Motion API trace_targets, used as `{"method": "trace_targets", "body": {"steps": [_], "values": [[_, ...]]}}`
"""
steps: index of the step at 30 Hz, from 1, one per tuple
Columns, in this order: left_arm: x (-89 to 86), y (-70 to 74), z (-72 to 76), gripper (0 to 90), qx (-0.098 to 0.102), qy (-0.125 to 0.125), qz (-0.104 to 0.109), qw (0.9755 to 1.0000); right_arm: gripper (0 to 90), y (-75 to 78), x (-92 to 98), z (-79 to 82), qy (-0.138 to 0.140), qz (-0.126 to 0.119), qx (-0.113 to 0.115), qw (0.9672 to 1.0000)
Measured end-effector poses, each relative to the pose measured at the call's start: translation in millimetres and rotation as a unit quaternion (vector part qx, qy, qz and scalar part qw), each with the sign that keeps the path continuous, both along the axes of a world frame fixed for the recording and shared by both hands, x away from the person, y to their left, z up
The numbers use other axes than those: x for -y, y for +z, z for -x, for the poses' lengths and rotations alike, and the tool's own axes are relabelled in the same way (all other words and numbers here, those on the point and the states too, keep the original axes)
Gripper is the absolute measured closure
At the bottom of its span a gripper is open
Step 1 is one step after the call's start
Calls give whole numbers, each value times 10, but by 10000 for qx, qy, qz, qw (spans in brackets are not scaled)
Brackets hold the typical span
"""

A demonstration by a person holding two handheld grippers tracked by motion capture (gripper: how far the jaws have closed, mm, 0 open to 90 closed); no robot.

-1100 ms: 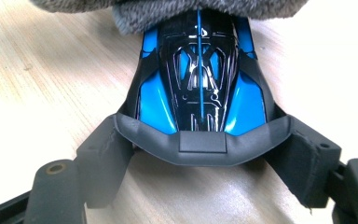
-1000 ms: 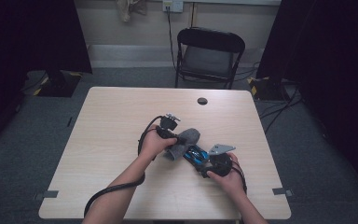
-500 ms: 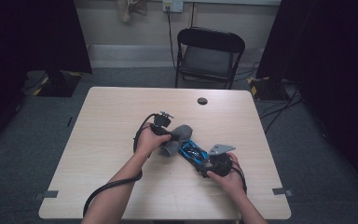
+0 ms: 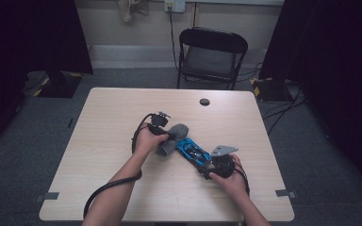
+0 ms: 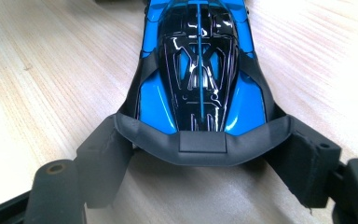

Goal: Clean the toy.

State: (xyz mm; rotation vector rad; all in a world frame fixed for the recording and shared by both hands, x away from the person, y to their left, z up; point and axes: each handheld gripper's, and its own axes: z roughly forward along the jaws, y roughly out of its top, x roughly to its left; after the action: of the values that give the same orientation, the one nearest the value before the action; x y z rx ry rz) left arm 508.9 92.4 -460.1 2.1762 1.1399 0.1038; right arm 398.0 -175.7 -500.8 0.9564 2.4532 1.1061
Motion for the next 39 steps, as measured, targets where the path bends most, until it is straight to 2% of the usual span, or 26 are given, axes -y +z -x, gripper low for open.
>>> {"method": "trace_targets", "body": {"steps": [6,11,23,29,39], "values": [[-54,-8,5,713,34,60,-52,10000,253,0,-1,0,-5,-6,-2,10000],[-81,24,52,713,57,-11,-22,10000,252,0,0,1,-8,-5,-1,10000],[-63,119,356,711,168,-391,16,9991,250,2,10,14,-28,-2,-8,10000],[-64,151,497,711,242,-501,-13,9984,250,2,14,17,-28,-3,-9,10000],[-32,181,722,711,307,-821,127,9961,251,2,20,10,-4,-24,-21,10000]]}}
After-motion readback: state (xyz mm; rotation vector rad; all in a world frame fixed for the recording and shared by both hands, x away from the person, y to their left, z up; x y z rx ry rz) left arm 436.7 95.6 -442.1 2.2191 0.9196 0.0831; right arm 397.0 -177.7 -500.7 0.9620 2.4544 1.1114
